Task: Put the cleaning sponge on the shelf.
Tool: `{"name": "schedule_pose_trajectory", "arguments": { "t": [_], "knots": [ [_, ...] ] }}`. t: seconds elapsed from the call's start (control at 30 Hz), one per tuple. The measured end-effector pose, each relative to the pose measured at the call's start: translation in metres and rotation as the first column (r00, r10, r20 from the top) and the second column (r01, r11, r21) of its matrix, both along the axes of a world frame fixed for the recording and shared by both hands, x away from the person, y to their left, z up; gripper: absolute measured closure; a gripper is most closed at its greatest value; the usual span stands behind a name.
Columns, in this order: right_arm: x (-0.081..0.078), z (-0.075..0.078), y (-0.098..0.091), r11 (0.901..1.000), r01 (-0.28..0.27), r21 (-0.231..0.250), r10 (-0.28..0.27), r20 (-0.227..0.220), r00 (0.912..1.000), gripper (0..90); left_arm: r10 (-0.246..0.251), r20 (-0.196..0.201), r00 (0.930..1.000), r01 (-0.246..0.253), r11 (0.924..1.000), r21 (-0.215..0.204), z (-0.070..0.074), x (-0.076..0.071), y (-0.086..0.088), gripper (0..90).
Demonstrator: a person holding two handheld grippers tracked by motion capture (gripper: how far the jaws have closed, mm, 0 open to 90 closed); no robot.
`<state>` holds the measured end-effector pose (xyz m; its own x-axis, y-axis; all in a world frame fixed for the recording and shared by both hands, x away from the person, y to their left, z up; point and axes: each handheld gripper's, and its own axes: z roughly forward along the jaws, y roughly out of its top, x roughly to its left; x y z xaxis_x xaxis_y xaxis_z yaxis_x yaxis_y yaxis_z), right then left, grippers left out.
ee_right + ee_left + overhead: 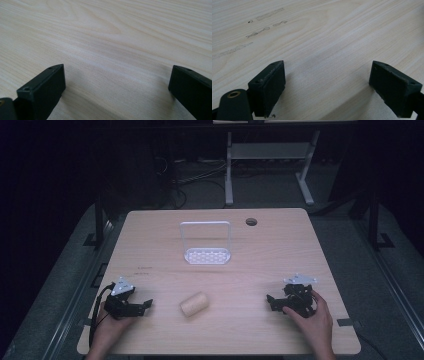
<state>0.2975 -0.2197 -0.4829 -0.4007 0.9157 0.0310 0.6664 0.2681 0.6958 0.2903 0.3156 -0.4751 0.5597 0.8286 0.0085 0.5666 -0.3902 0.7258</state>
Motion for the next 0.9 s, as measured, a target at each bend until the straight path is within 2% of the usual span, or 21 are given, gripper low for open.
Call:
{"name": "schedule_pose_trajectory", "arguments": {
  "t": [0.43,0.9],
  "knots": [
    [0.0,-0.0001,0.0,1.0,0.0,0.001,0.0,0.001,1.0,0.6,-0.002,0.0,1.0,0.002,1.0,-0.002,0.0,0.0001,0.0,12.9],
    [0.0,0.0,-0.0001,1.0,0.0,0.0,0.0,0.0,1.0,0.6,-0.064,0.004,0.9979,0.064,0.9979,-0.007,0.0076,-0.0028,-0.0079,13.4]
  ]
}}
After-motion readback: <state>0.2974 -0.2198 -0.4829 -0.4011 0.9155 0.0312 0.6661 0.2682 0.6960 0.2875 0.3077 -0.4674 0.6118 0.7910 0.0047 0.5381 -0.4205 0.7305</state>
